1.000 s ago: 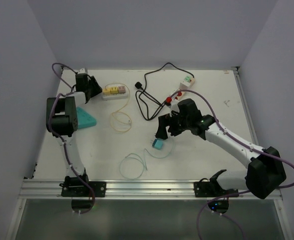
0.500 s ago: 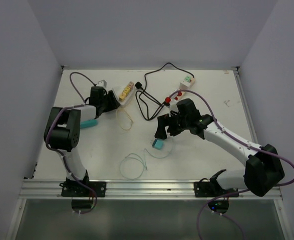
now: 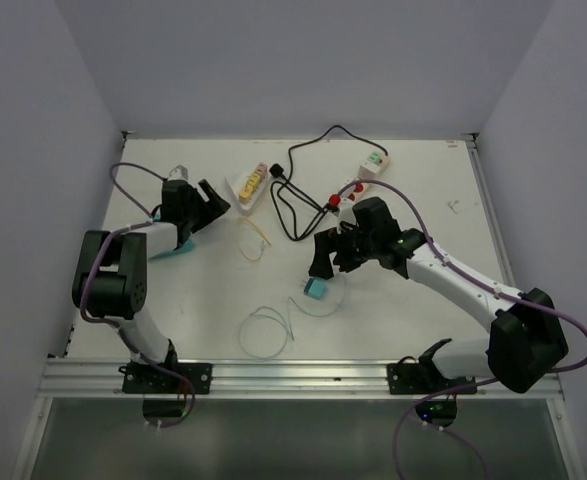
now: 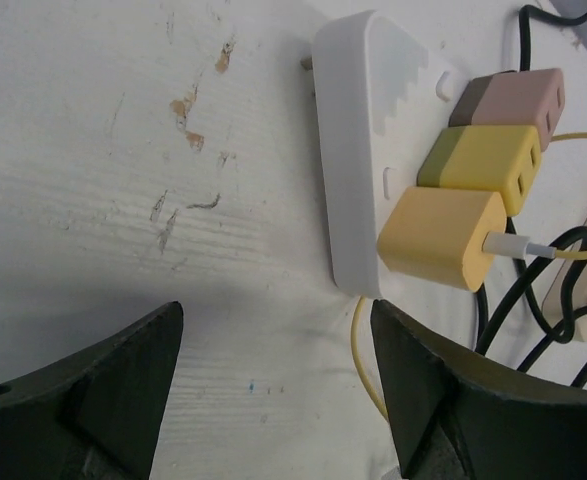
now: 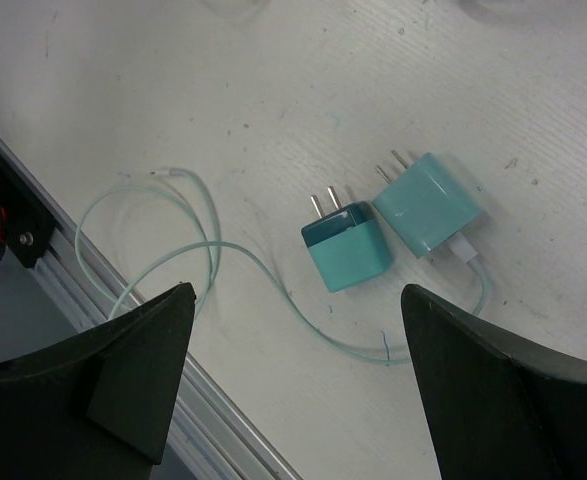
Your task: Pull the plug off the socket
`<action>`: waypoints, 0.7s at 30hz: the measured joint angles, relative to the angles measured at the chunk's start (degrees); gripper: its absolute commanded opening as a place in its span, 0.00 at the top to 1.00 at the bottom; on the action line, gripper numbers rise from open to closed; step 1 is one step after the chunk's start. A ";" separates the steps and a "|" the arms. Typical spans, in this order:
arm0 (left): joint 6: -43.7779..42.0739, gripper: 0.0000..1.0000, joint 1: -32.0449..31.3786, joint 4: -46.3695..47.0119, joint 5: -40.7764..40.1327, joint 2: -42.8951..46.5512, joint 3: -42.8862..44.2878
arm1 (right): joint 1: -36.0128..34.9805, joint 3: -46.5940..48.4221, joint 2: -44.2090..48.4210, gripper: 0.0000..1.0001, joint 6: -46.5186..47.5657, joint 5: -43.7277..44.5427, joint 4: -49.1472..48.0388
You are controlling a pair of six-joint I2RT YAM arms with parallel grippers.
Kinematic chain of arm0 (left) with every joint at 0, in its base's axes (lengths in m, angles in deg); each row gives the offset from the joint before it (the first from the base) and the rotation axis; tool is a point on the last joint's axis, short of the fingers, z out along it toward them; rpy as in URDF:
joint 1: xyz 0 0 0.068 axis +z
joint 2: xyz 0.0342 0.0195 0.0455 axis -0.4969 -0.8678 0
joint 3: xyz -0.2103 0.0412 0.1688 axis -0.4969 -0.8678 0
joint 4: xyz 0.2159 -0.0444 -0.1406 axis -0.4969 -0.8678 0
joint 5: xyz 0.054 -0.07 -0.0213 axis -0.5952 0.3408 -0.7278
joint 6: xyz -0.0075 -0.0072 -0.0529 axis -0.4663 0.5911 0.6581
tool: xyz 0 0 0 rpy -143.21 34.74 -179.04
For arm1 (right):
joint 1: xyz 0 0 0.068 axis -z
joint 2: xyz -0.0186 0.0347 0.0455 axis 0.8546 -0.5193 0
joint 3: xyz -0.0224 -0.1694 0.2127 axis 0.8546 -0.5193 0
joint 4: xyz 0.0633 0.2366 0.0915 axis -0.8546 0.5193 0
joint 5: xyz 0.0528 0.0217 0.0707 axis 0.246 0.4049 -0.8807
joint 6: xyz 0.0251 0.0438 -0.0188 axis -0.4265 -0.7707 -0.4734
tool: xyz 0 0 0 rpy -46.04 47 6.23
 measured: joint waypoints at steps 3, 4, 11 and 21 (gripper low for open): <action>2.75 0.19 0.50 3.39 0.57 -1.57 0.55 | 0.00 0.00 0.00 0.12 0.17 0.00 0.02; 3.65 0.19 0.50 4.55 0.94 -2.64 1.09 | 0.00 0.00 0.00 0.12 0.22 0.00 0.04; 8.72 0.17 0.57 10.54 2.43 -11.21 6.51 | 0.00 0.00 0.31 0.12 0.63 0.04 0.11; 13.84 0.18 0.55 18.23 3.69 -18.21 11.17 | 0.00 0.00 0.33 0.12 1.27 0.20 0.55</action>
